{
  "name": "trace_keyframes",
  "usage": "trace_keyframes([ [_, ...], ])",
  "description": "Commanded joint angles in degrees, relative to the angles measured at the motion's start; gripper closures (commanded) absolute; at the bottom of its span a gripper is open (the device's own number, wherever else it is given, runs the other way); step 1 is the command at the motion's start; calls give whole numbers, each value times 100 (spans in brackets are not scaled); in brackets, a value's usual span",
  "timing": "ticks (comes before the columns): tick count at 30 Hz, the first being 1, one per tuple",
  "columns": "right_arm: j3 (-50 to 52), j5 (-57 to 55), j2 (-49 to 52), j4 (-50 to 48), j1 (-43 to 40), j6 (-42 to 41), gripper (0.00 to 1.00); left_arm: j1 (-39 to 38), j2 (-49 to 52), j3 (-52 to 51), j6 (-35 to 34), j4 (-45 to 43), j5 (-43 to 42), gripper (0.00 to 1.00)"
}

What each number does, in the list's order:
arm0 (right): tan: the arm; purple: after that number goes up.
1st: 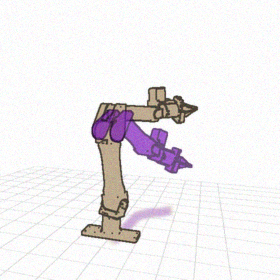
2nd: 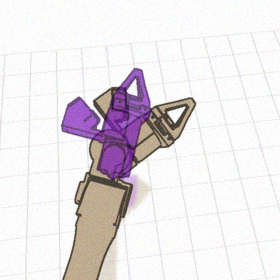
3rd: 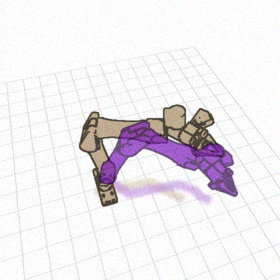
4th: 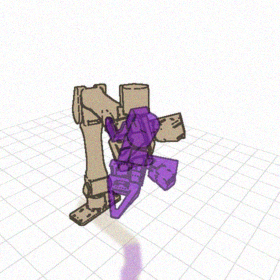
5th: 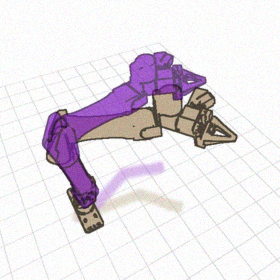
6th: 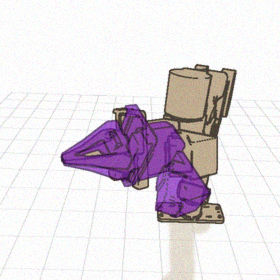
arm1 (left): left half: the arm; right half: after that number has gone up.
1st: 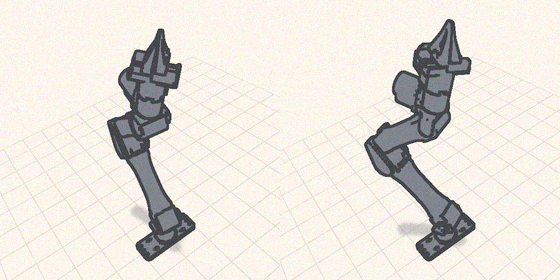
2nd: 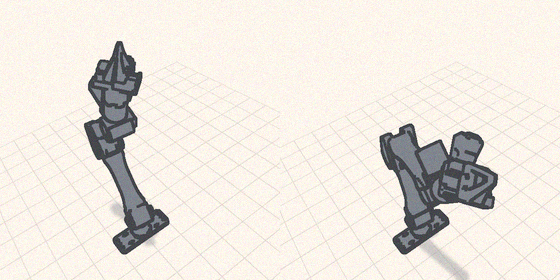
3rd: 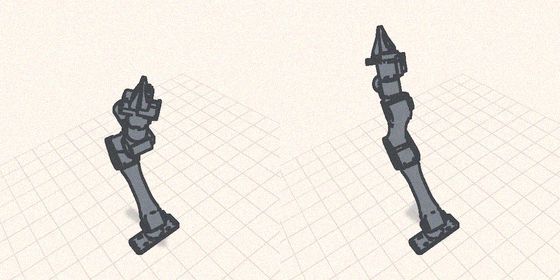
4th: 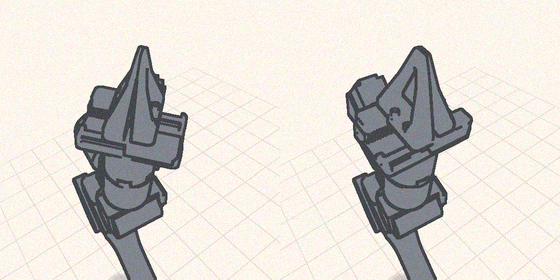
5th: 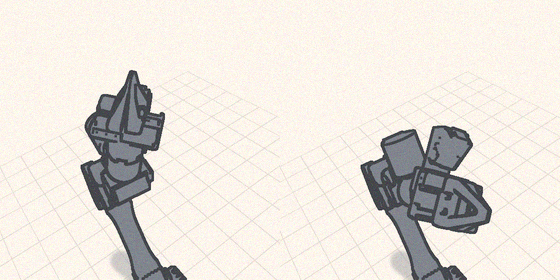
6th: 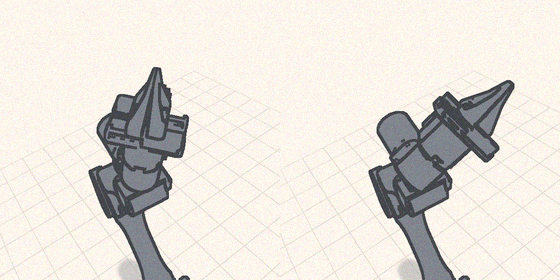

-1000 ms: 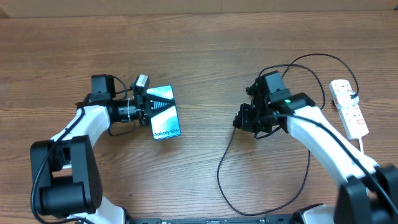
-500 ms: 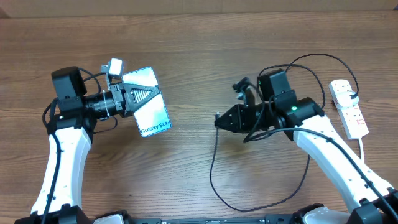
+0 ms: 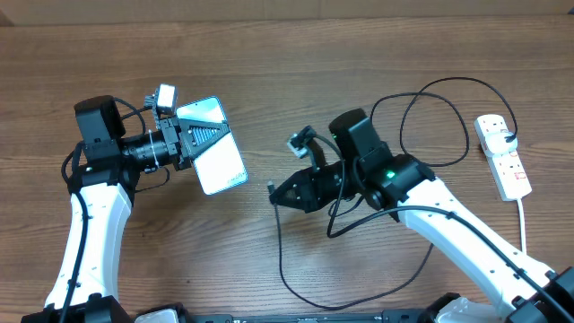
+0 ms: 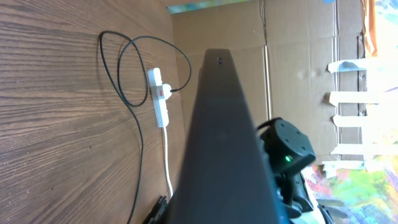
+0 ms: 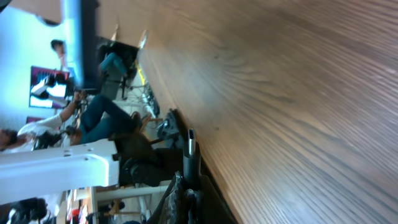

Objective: Plug charger to phone and switch on socket

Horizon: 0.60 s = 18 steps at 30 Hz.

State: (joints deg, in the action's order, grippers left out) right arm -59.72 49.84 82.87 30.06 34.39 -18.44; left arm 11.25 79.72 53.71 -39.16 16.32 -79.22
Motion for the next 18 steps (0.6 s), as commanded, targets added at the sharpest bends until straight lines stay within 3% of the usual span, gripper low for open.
trace_keyframes([
  [1, -109, 341, -57, -238, 173, -170, 96, -2, -55, 39, -120, -15, -120, 96],
  [18, -109, 868, -57, -533, 269, -321, 96, -2, -55, 39, -118, -17, -127, 96],
])
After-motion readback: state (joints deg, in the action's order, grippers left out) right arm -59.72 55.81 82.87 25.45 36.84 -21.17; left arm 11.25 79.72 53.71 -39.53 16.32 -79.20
